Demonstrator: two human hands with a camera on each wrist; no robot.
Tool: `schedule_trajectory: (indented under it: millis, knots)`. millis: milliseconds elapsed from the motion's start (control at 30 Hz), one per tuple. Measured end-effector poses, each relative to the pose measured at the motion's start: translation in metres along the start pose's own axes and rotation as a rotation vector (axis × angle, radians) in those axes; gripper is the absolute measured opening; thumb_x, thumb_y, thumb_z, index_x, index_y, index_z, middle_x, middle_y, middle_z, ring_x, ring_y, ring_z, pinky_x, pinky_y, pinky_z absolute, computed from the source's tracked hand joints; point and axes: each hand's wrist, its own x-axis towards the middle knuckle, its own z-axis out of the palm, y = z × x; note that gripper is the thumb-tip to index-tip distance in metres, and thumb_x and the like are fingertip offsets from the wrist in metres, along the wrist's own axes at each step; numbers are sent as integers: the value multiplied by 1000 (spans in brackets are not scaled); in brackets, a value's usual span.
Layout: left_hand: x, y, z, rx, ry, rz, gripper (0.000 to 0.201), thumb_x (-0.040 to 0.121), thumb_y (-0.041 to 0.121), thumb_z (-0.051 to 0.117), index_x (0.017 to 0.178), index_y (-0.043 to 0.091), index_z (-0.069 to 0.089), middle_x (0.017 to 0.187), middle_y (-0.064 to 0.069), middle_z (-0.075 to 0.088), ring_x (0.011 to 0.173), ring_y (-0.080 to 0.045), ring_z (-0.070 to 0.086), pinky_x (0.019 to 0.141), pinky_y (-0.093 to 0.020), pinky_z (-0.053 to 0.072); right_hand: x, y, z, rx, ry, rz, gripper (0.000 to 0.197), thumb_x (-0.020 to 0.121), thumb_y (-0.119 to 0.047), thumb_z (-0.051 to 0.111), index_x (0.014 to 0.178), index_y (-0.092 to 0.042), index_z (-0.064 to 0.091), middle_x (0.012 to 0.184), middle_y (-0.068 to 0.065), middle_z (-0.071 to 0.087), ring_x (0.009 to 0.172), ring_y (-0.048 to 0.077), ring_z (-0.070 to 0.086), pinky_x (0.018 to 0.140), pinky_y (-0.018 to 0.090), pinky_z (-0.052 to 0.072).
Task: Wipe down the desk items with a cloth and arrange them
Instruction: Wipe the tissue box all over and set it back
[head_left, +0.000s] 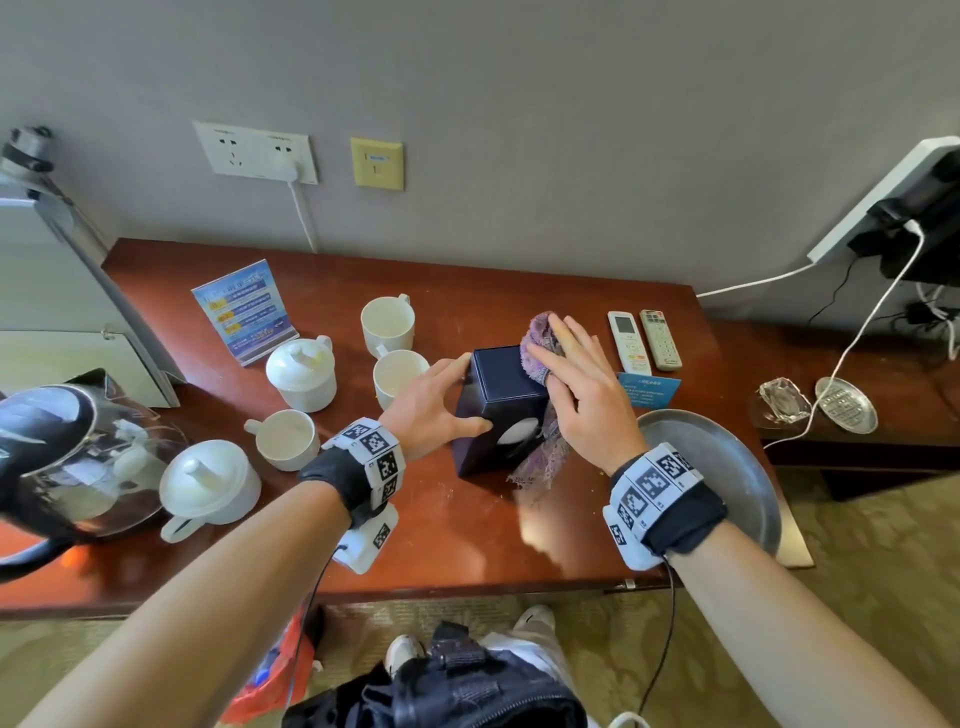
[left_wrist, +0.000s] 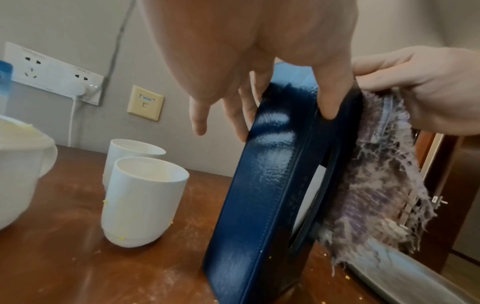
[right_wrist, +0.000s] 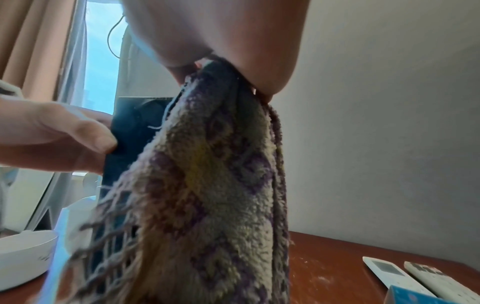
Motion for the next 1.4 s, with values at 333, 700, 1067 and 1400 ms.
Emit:
schedule_trajectory:
  millis: [333, 700, 1067, 1400]
  knots:
    - [7, 9, 4, -295, -18, -143, 81, 60, 60, 73, 128, 17, 64, 112, 1, 72, 96, -12, 66, 89, -30, 53, 14, 0, -34, 317, 254, 327, 31, 103, -7, 47, 123, -14, 69, 123, -8, 65, 113, -4, 53, 97, 4, 37]
    - [25, -8, 16, -345, -102, -445, 81, 54, 55, 78, 122, 23, 48, 101, -21, 72, 80, -28, 67, 90, -49, 55, -34, 32, -11, 353, 110, 536, 29, 102, -11, 49, 121, -18, 70, 118, -15, 63, 113, -1, 55, 99, 14, 41]
    - [68, -24, 46, -311, -138, -570, 62, 86, 28, 76, 141, 16, 49, 131, -8, 58, 110, -25, 62, 91, -33, 52, -43, 58, 14, 288, 57, 661, 29, 101, -14, 52, 123, -18, 70, 129, -4, 66, 121, 13, 58, 101, 17, 38]
    - [68, -33, 54, -378, -192, -683, 71, 83, 13, 77, 146, 19, 44, 130, -8, 56, 116, -27, 55, 90, -43, 51, -2, 58, 100, 178, -195, 371, 33, 101, -11, 50, 129, -19, 66, 147, -3, 51, 144, 22, 38, 111, 38, 40]
